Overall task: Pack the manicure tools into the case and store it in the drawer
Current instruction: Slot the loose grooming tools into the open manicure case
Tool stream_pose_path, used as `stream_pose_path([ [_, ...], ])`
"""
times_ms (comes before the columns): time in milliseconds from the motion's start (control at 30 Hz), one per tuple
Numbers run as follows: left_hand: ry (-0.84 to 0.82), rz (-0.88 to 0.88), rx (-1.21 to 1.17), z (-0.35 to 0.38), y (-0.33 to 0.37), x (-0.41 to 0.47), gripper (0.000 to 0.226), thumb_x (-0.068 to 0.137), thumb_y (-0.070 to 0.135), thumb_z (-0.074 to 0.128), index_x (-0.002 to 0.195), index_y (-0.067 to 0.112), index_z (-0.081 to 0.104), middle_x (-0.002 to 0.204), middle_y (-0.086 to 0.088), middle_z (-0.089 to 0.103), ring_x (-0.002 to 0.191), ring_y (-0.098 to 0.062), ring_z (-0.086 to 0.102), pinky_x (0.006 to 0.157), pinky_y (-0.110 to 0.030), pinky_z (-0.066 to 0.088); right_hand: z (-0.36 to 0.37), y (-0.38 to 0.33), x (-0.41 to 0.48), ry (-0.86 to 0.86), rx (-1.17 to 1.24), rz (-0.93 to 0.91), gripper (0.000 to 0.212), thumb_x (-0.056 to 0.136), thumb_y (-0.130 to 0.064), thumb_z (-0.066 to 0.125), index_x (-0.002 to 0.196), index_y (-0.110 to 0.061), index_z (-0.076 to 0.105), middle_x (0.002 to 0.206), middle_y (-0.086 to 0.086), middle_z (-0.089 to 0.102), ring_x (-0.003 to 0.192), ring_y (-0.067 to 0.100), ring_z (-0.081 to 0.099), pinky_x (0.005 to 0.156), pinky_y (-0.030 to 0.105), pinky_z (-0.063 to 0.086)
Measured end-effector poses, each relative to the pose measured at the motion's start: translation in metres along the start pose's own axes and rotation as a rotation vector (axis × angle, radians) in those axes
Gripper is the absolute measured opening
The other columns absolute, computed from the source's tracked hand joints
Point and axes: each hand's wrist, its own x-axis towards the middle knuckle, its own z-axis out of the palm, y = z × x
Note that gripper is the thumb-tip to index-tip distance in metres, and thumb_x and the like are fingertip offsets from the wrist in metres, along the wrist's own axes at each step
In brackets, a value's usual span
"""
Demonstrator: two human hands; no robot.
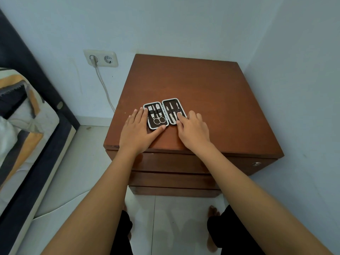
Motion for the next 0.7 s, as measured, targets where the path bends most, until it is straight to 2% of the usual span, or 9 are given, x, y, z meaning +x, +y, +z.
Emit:
stream_pose_path([
  [100, 0.003, 0.003, 0.001, 0.0, 0.0, 0.0, 0.091, 0.082, 0.074, 0.031, 0.15, 0.018, 0.01, 0.16, 0.0, 0.01, 0.147, -0.016, 0.003, 0.118, -0.034, 0.003, 0.0, 0.005, -0.003, -0.014, 0.062, -0.011, 0.042, 0.097, -0.032, 0.037, 0.138, -0.021, 0.039, 0.113, 0.009, 0.049, 0.104, 0.027, 0.044, 0.081, 0.038, 0.041],
  [200, -0.002, 0.002, 0.001, -0.001, 0.0, 0.0, 0.091, 0.081, 0.074, 0.03, 0.151, 0.018, 0.01, 0.16, 0.0, 0.01, 0.147, -0.016, 0.003, 0.118, -0.035, 0.003, 0.001, 0.012, -0.013, 0.074, 0.18, -0.027, 0.039, 0.096, -0.028, 0.041, 0.134, -0.018, 0.046, 0.106, 0.007, 0.052, 0.099, 0.023, 0.047, 0.082, 0.039, 0.045],
  [300, -0.004, 0.001, 0.006, -0.001, 0.0, 0.0, 0.092, 0.081, 0.075, 0.029, 0.151, 0.018, 0.01, 0.16, 0.0, 0.01, 0.147, -0.016, 0.003, 0.118, -0.035, 0.003, 0.005, 0.017, -0.022, 0.11, 0.156, -0.061, 0.036, 0.096, -0.027, 0.043, 0.129, -0.016, 0.052, 0.107, 0.006, 0.054, 0.1, 0.022, 0.048, 0.081, 0.039, 0.046],
  [500, -0.004, 0.0, 0.004, -0.001, 0.0, 0.0, 0.092, 0.081, 0.075, 0.029, 0.151, 0.018, 0.009, 0.16, 0.001, 0.01, 0.147, -0.015, 0.003, 0.118, -0.034, 0.003, 0.006, 0.012, -0.014, 0.068, 0.12, -0.035, 0.039, 0.096, -0.033, 0.041, 0.131, -0.018, 0.05, 0.11, 0.005, 0.05, 0.103, 0.022, 0.045, 0.082, 0.036, 0.04],
  [700, -0.008, 0.005, -0.002, 0.0, 0.0, 0.001, 0.093, 0.08, 0.076, 0.028, 0.151, 0.018, 0.01, 0.16, 0.0, 0.01, 0.147, -0.016, 0.003, 0.119, -0.035, 0.004, 0.009, 0.016, -0.019, 0.165, 0.24, -0.007, 0.034, 0.096, -0.026, 0.044, 0.125, -0.014, 0.056, 0.107, 0.006, 0.055, 0.1, 0.021, 0.049, 0.084, 0.039, 0.046],
])
